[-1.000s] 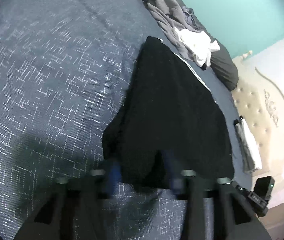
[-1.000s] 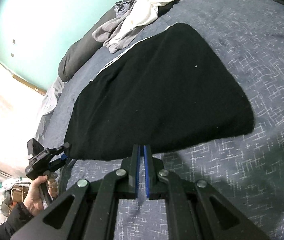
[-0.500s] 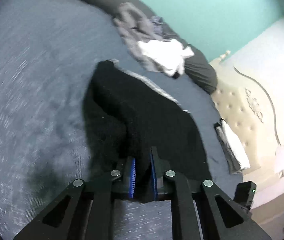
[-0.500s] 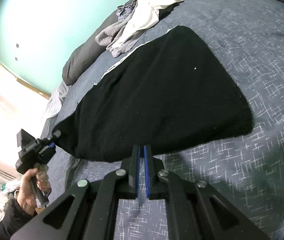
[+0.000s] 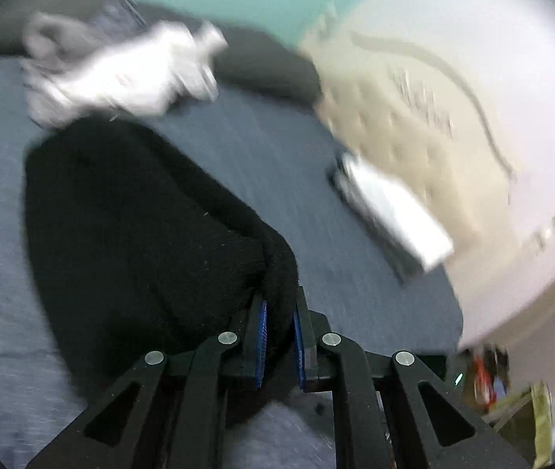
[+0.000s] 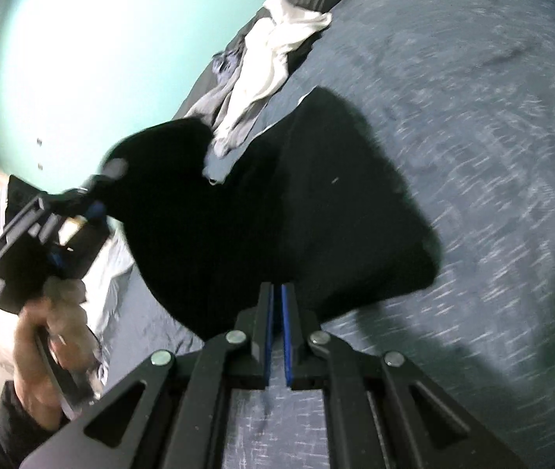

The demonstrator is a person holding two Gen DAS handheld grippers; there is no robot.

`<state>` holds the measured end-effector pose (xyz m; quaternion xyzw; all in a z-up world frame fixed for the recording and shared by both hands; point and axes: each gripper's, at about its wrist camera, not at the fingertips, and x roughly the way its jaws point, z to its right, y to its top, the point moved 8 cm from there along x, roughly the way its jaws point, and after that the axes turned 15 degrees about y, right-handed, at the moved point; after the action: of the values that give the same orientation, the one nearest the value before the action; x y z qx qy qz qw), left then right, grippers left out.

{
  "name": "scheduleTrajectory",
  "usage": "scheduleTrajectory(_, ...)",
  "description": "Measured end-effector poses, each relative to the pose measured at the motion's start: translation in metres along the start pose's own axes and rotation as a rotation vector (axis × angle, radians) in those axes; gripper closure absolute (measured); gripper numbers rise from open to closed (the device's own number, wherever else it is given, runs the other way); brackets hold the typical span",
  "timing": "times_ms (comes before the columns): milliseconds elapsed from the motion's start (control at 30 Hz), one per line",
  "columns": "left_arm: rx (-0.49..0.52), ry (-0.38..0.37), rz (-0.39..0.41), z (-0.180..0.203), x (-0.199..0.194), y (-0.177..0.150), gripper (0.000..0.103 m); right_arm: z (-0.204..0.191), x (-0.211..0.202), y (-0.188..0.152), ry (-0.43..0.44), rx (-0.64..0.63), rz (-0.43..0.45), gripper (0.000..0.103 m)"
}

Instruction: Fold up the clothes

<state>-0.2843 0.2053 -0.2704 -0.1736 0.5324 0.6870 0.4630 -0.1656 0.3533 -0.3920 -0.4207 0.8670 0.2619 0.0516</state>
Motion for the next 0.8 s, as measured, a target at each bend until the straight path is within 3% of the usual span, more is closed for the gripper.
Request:
scheduleTrajectory(100,0.077,0.037,-0.103,0.017,0.039,-0.029,0.091,0.008,-0.009,0.007,-0.011,0.015,0.024,0.100)
scheduleTrajectory(167,0.112,0.050,-0.130,0.022,0.047,-0.040,0.090,0.012,-0.011,0.009,-0.011,0.031,0.034,0.100)
scheduleTrajectory(267,0.077,0.008,-0.106,0.020,0.028,-0.036,0.068,0.017,-0.013,0.010,-0.011,0.050,0.040,0.099)
scheduleTrajectory(333,0.066,0.000,-0.056,0.014,0.005,-0.026,0.048,0.018,-0.014,0.011,-0.010,0.058,0.045,0.099)
scheduleTrajectory(500,0.044,0.050,0.008,-0.023,-0.032,-0.013,0.047,0.015,-0.014,0.015,0.031,0.067,0.073,0.095)
scheduleTrajectory(600,0.019,0.127,-0.006,-0.059,-0.037,-0.022,0.047,0.016,-0.014,0.024,0.054,0.096,0.115,0.063)
scheduleTrajectory(667,0.004,0.169,-0.027,-0.082,-0.036,-0.033,0.047,0.013,-0.017,0.030,0.087,0.112,0.147,0.061)
scheduleTrajectory(767,0.004,0.198,-0.065,-0.098,-0.025,-0.051,0.047,0.001,-0.017,0.041,0.110,0.082,0.170,0.041)
scheduleTrajectory(800,0.004,0.200,-0.075,-0.100,-0.021,-0.055,0.047,-0.004,-0.013,0.044,0.112,0.069,0.166,0.041)
